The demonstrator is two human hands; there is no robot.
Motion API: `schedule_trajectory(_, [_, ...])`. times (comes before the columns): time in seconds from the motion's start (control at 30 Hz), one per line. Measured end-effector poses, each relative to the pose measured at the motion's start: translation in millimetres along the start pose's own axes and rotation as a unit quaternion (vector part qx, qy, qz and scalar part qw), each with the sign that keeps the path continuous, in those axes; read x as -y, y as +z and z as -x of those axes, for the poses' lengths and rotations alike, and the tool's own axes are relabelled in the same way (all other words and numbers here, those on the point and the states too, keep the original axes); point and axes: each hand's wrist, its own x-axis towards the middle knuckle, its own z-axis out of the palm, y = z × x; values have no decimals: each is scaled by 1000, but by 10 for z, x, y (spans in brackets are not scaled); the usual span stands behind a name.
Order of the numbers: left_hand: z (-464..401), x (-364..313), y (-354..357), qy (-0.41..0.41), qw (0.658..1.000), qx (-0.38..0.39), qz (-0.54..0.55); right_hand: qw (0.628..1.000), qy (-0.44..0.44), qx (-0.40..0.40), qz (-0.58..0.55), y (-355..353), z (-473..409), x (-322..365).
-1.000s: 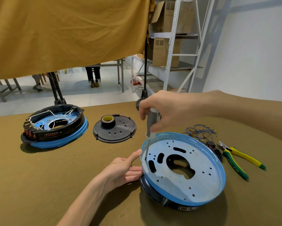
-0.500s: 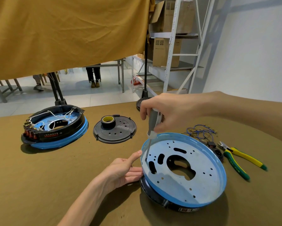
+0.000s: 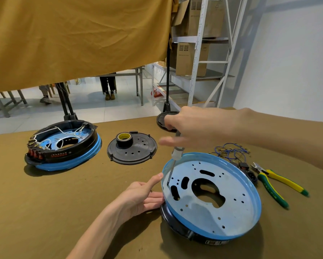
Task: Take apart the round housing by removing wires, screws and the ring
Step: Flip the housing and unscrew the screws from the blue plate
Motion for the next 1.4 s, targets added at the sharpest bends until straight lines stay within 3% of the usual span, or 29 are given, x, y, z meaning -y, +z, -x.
schedule_trajectory(0.07, [-1,0,0,0,1000,2,1,999,3,-16,47,39,-27,-8])
schedule_trajectory(0.27, [-27,15,4,3,1000,-7,1,969,-99,39,-224,-72,-29,-69])
schedule_trajectory(0.33, [-31,19,2,4,1000,-9,1,981,-83,20,-172,-20,-20,-41])
schedule_trajectory(0.43, [-38,27,-12,6,1000,-4,1,999,-10,-36,5,21,-58,-26])
schedule_trajectory(0.63, [-53,30,-26,2,1000,-2,1,977,-92,58,-184,-94,-75,-106])
schedule_trajectory(0.7, [-55,29,-23,1,1000,-2,0,980,-73,54,-176,-64,-51,-102])
schedule_trajectory(0.8, [-43,28,-30,4,1000,2,1,998,12,4,-66,26,-48,-75])
schedule_trajectory(0.87, [-34,26,-32,2,1000,6,2,999,7,-15,-35,69,-68,-97])
schedule_trajectory(1.0, [-26,23,-32,2,1000,2,6,973,-81,41,-213,-34,-28,-141])
schedule_trajectory(1.07, [-18,21,-29,1,1000,3,6,963,-101,55,-245,-34,-3,-131])
schedule_trajectory(1.13, [-6,12,-23,2,1000,2,7,983,-64,30,-170,10,0,-72])
schedule_trajectory(1.2, [-2,5,-8,4,1000,-3,7,1000,-7,-3,-2,40,-16,-45])
schedule_trajectory(1.27, [-3,3,7,5,1000,-5,6,999,4,-13,45,37,-38,-43])
schedule_trajectory(1.4, [-17,10,-3,2,1000,-8,12,977,-85,52,-187,-69,-31,-64])
